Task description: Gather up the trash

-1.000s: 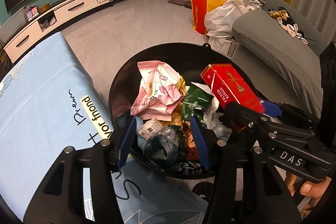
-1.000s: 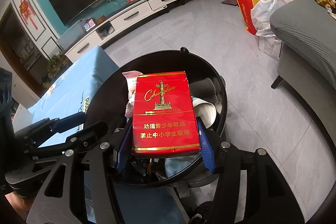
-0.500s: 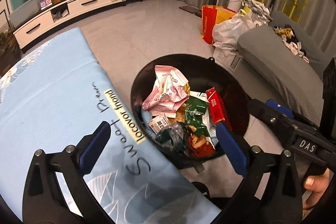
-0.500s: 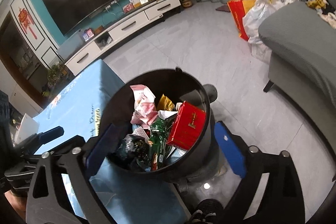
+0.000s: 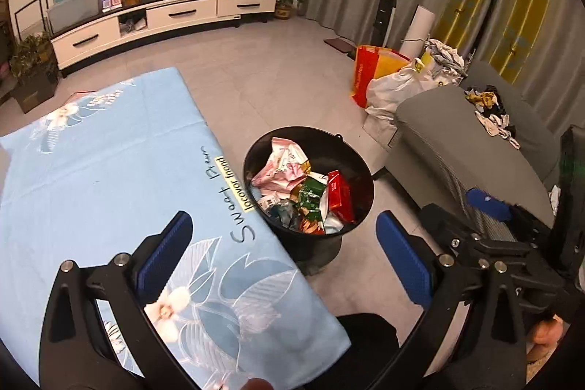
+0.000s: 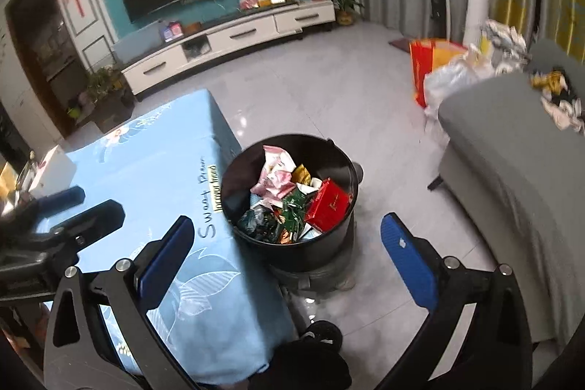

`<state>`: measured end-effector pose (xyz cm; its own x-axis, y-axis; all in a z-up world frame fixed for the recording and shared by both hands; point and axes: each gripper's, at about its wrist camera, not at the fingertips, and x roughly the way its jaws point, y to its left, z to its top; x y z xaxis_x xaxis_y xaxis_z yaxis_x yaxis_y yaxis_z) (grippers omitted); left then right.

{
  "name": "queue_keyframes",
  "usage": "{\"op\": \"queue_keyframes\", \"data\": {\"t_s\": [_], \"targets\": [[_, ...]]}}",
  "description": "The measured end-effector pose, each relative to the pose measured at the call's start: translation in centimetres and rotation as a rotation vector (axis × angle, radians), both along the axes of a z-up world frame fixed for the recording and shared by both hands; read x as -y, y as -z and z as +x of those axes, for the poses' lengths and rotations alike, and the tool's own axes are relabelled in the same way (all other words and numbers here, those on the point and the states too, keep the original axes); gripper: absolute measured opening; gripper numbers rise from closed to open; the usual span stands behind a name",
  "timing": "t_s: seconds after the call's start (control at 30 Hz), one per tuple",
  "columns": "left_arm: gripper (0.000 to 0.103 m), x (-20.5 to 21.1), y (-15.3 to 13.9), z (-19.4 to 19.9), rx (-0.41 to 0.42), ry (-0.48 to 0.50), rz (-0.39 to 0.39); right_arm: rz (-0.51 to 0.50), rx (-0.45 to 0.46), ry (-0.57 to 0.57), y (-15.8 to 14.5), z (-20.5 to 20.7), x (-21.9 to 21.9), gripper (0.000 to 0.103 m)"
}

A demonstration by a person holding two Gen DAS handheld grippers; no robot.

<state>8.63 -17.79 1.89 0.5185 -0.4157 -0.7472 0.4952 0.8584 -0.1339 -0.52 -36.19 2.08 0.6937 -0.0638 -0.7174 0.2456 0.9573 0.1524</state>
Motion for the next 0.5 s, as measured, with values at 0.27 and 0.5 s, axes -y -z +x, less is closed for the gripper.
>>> {"op": "queue_keyframes", "data": {"t_s": [0.27,0.5], "targets": [[0.100,-2.3,-3.8,-3.3,0.087,-0.073,0.031,-0.061,0.039,0.008,-2.1,-2.3,-1.3,0.100],[0.100,-3.7,-3.8,-3.8,0.092,-0.124,0.055,-0.080,0.002,0.002,-1.6,-2.2,-2.3,0.100]]}}
